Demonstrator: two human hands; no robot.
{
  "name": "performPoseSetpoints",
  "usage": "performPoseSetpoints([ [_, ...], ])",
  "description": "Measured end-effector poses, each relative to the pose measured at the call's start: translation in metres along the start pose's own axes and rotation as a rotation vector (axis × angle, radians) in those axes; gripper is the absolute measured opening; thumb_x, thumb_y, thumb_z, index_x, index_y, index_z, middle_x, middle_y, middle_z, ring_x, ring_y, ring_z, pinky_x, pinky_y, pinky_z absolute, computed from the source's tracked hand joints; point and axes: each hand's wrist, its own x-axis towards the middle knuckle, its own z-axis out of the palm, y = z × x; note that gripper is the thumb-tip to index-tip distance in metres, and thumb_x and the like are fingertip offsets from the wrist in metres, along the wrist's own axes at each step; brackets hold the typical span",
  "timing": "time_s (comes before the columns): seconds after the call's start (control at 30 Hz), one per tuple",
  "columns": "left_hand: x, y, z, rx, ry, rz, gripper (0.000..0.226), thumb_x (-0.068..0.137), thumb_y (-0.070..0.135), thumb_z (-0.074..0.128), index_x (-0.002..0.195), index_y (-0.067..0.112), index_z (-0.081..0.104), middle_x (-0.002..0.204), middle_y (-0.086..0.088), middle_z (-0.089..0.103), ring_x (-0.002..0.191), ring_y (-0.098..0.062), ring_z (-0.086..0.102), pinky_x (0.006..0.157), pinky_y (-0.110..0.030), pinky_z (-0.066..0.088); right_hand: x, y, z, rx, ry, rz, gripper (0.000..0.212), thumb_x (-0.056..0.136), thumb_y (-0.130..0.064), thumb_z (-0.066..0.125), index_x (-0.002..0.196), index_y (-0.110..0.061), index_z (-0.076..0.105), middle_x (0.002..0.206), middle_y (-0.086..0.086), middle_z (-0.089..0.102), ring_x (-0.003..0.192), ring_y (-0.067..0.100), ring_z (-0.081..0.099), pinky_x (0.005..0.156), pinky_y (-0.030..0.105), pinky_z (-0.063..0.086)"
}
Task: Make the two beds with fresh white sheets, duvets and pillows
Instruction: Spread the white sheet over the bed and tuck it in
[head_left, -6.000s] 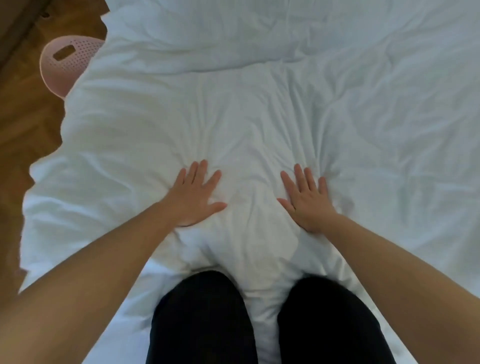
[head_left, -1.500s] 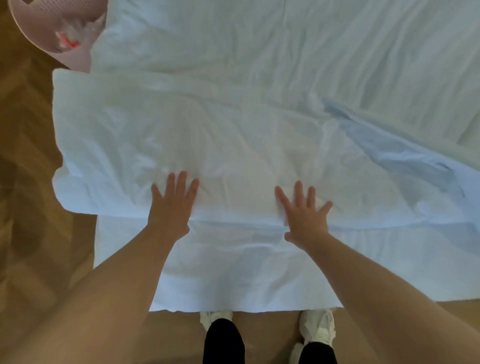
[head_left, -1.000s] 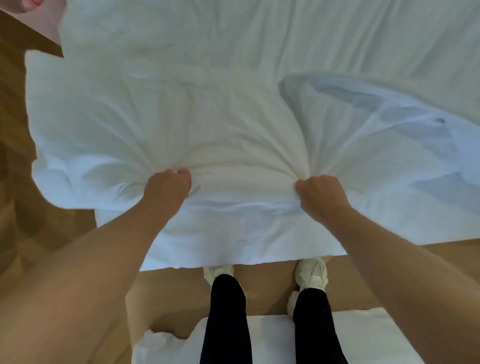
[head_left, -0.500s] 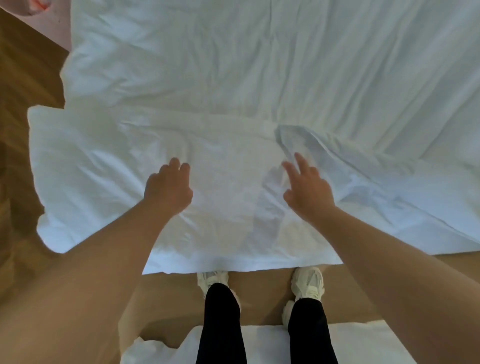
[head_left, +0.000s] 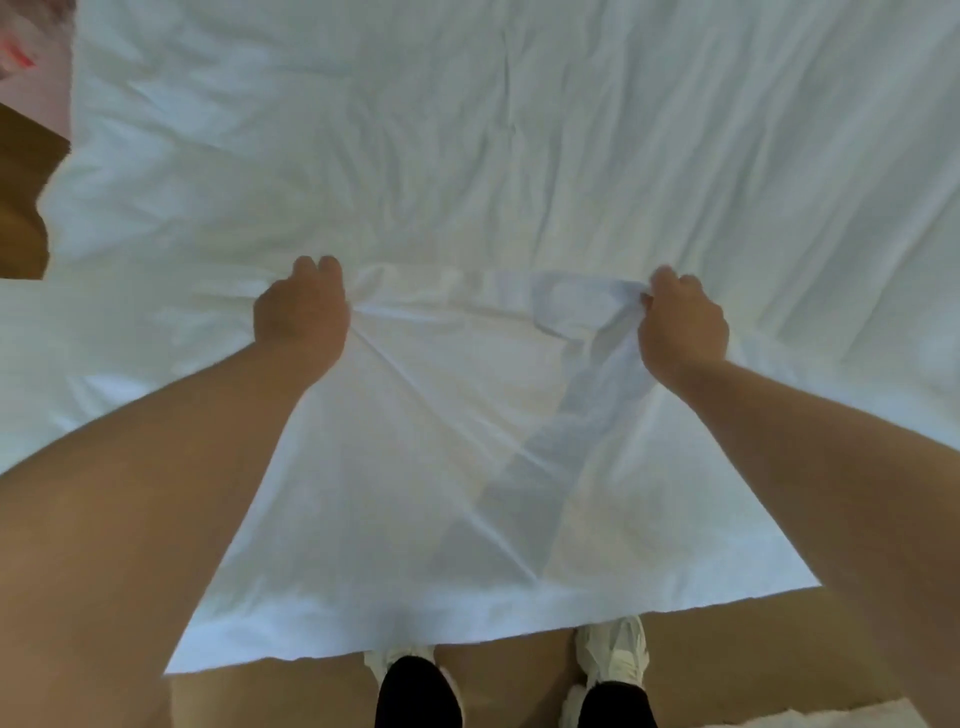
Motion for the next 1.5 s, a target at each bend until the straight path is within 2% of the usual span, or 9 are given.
performPoseSetpoints([
  [0.1,0.035,-0.002,-0.055,-0.114,0.118,-0.195,0.039,0.095,0.002,0.046,0.132,0.0,0.035,0.133,-0.026,0.037,0.108,-0.051,0.053,0.084,-0.053,0.045,0.048,-0.03,-0.051,0.092,0.139,-0.019,0.023,0.099,-0.007,0.04,0.12,-0.01,0.047,0.121,0.019,0.048,0.101,0.045,0.057,0.08,0.044,0.041],
  [0.17,0.056,0.005,-0.085,-0.153,0.047,-0.196,0.066,0.095,0.008,0.048,0.15,0.01,0.013,0.155,-0.021,0.009,0.124,-0.052,0.042,0.096,-0.055,0.04,0.074,-0.043,-0.073,0.138,0.117,-0.078,0.036,0.098,-0.009,0.044,0.133,-0.017,0.042,0.135,0.018,0.039,0.11,0.046,0.054,0.088,0.045,0.043],
  [0.23,0.058,0.016,-0.084,-0.153,-0.087,-0.137,0.082,0.098,0.031,0.048,0.154,0.024,-0.01,0.16,-0.009,-0.023,0.141,-0.048,0.019,0.108,-0.059,0.029,0.075,-0.046,-0.067,0.091,-0.025,-0.15,0.061,0.098,-0.023,0.051,0.151,-0.03,0.023,0.159,0.013,0.012,0.131,0.046,0.039,0.101,0.05,0.041],
  [0.3,0.035,0.025,-0.043,-0.126,-0.22,-0.08,0.085,0.096,0.055,0.041,0.152,0.028,-0.017,0.157,-0.004,-0.03,0.147,-0.042,-0.003,0.111,-0.067,0.014,0.044,-0.04,-0.028,-0.022,-0.226,-0.147,0.077,0.096,-0.046,0.05,0.154,-0.04,0.0,0.163,0.004,-0.017,0.147,0.044,0.009,0.108,0.067,0.025],
  [0.47,-0.026,0.038,0.05,0.008,-0.297,-0.097,0.089,0.089,0.073,0.02,0.151,0.023,-0.022,0.157,-0.009,-0.03,0.145,-0.039,-0.02,0.107,-0.074,0.003,-0.001,-0.01,0.053,-0.153,-0.467,-0.138,0.087,0.089,-0.072,0.037,0.15,-0.042,-0.018,0.158,-0.004,-0.032,0.146,0.033,-0.024,0.105,0.077,0.002],
  [0.73,-0.049,0.08,0.046,-0.055,-0.392,-0.066,0.08,0.098,0.057,0.028,0.153,0.02,-0.018,0.16,-0.009,-0.021,0.149,-0.031,-0.009,0.114,-0.062,0.015,-0.016,0.041,0.047,-0.14,-0.413,-0.316,0.061,0.1,-0.042,0.036,0.154,-0.032,0.01,0.164,-0.003,0.002,0.151,0.025,-0.003,0.114,0.063,0.011],
  [1.0,-0.124,0.239,-0.016,-0.082,-0.545,0.194,0.073,0.102,0.042,0.033,0.153,0.021,-0.014,0.162,-0.003,-0.016,0.15,-0.027,-0.006,0.118,-0.052,0.016,-0.051,0.217,-0.047,-0.152,-0.421,-0.074,0.059,0.103,-0.034,0.036,0.155,-0.031,0.009,0.165,-0.002,-0.005,0.151,0.028,-0.005,0.117,0.061,0.012],
  [1.2,-0.167,0.32,-0.045,-0.033,-0.547,0.412,0.071,0.102,0.034,0.034,0.154,0.02,-0.013,0.162,-0.004,-0.015,0.15,-0.026,-0.007,0.119,-0.047,0.013,-0.069,0.312,-0.098,-0.049,-0.333,0.242,0.066,0.099,-0.025,0.048,0.155,-0.026,0.012,0.164,0.001,-0.01,0.15,0.03,0.001,0.11,0.057,0.032],
  [1.5,-0.153,0.406,-0.07,0.115,-0.355,0.548,0.076,0.101,0.027,0.042,0.154,0.018,-0.011,0.161,-0.007,-0.018,0.15,-0.027,-0.006,0.119,-0.045,0.014,-0.04,0.357,-0.115,0.108,-0.258,0.223,0.082,0.089,-0.009,0.06,0.151,-0.03,0.012,0.163,-0.002,-0.002,0.148,0.028,0.012,0.095,0.051,0.048],
])
